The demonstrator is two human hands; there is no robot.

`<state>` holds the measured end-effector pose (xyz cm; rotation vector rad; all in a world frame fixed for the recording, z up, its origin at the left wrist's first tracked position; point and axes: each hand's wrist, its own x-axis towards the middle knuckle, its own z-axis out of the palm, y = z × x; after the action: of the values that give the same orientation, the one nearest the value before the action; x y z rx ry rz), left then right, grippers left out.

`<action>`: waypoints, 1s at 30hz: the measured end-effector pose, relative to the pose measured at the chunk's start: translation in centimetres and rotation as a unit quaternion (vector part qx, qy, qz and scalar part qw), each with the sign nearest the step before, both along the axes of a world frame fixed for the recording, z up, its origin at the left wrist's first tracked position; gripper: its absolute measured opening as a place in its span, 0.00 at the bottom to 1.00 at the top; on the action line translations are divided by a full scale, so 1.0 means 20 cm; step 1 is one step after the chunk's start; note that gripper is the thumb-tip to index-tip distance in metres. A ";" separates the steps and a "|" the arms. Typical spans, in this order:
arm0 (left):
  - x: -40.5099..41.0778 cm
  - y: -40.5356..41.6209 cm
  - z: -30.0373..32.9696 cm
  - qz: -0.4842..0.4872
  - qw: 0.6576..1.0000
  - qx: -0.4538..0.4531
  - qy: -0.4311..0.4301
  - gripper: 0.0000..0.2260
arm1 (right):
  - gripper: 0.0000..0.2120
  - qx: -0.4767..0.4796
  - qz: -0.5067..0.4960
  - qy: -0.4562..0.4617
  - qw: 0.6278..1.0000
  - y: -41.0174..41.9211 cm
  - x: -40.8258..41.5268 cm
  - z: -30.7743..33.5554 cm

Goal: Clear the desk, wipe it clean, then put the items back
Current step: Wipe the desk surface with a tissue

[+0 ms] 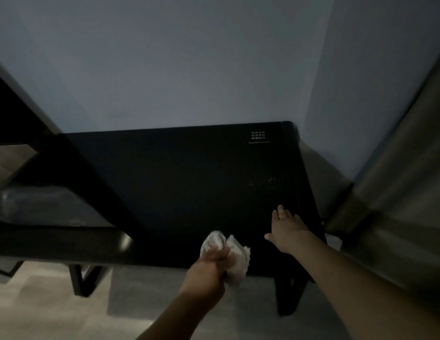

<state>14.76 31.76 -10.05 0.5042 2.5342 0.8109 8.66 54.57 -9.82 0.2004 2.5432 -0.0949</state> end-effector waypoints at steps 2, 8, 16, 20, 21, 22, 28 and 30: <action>0.07 0.00 0.04 0.043 0.991 0.099 -0.073 0.09 | 0.38 -0.003 -0.002 0.000 1.000 -0.02 0.02 0.02; -0.21 -0.07 0.34 -0.096 0.958 -0.258 -0.077 0.14 | 0.20 -0.002 0.037 -0.022 0.999 -0.01 0.04 0.13; -0.95 0.12 0.45 0.080 0.992 -0.091 -0.031 0.15 | 0.21 -0.160 -0.083 0.204 0.962 0.28 -0.33 0.09; -1.27 0.27 0.32 0.121 0.990 -0.051 0.056 0.17 | 0.22 -0.167 -0.082 0.271 0.944 0.45 -0.63 -0.04; -1.35 0.31 0.29 0.130 0.989 -0.035 0.058 0.17 | 0.22 -0.163 -0.074 0.285 0.942 0.49 -0.70 -0.07; -1.42 0.35 0.27 0.136 0.989 -0.019 0.048 0.16 | 0.22 -0.157 -0.068 0.299 0.939 0.52 -0.78 -0.10; -1.91 0.68 0.17 0.128 0.986 0.021 0.107 0.16 | 0.23 -0.125 -0.056 0.330 0.934 0.65 -1.21 -0.25; -2.06 0.80 0.13 0.124 0.983 0.025 0.131 0.16 | 0.24 -0.108 -0.053 0.344 0.931 0.69 -1.26 -0.31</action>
<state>-26.47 47.78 -7.54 0.3318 2.8680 0.9522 -16.47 68.27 -16.07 0.2484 3.1830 -0.5763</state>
